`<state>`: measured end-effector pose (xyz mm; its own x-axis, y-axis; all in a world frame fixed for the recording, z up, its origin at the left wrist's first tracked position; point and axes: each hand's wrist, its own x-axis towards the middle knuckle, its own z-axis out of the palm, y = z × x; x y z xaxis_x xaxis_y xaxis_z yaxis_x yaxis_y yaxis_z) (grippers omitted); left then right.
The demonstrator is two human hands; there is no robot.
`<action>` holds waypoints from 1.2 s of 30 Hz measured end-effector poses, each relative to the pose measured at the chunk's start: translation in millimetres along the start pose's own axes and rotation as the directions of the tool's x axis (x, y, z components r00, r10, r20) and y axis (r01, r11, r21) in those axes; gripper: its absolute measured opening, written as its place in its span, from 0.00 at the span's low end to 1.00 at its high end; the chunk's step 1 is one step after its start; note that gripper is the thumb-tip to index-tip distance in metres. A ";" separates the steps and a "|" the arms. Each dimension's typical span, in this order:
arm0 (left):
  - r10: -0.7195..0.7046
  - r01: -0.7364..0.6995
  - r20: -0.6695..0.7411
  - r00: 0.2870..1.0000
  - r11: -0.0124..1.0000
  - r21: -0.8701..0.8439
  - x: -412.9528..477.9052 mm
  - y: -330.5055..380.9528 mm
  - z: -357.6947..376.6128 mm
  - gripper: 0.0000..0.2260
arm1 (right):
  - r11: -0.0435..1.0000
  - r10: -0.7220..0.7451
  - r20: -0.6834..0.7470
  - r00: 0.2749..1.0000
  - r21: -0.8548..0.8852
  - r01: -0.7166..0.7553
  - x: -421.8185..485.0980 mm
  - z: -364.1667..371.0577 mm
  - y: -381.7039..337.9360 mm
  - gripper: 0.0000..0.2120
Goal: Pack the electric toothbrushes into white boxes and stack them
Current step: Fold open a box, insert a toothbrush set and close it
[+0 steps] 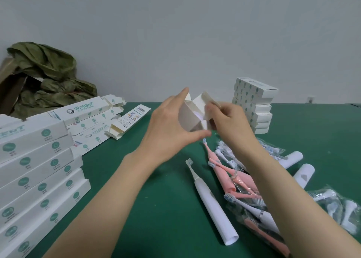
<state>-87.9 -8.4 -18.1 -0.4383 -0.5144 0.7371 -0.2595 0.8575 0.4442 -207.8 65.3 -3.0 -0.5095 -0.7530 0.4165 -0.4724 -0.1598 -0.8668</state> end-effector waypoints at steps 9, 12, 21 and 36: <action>-0.041 -0.021 -0.182 0.982 0.946 -0.324 -6.2 5.2 7.1 0.21 | 0.974 -0.089 0.011 0.996 0.210 0.085 -7.4 7.3 -16.0 0.15; -0.092 0.006 -0.206 0.974 0.923 -0.384 -4.7 9.3 10.2 0.09 | 0.982 -0.112 0.089 0.990 0.165 0.096 -15.6 8.7 -25.2 0.16; -0.129 0.118 -0.007 0.992 0.931 -0.345 -11.9 -7.3 22.1 0.35 | 0.964 -0.235 -0.009 0.972 -0.130 0.231 -13.6 10.4 -15.5 0.13; -0.123 0.079 -0.174 0.977 0.967 -0.243 -17.1 -14.9 31.4 0.25 | 0.837 -0.390 0.040 0.920 -0.400 0.373 -17.0 26.7 5.5 0.22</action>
<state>-103.6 -12.3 -53.4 -0.2461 -0.6089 0.7541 -0.0759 0.7877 0.6113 -182.6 60.2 -22.2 -0.2557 -0.6554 0.7106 -0.8730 -0.1592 -0.4610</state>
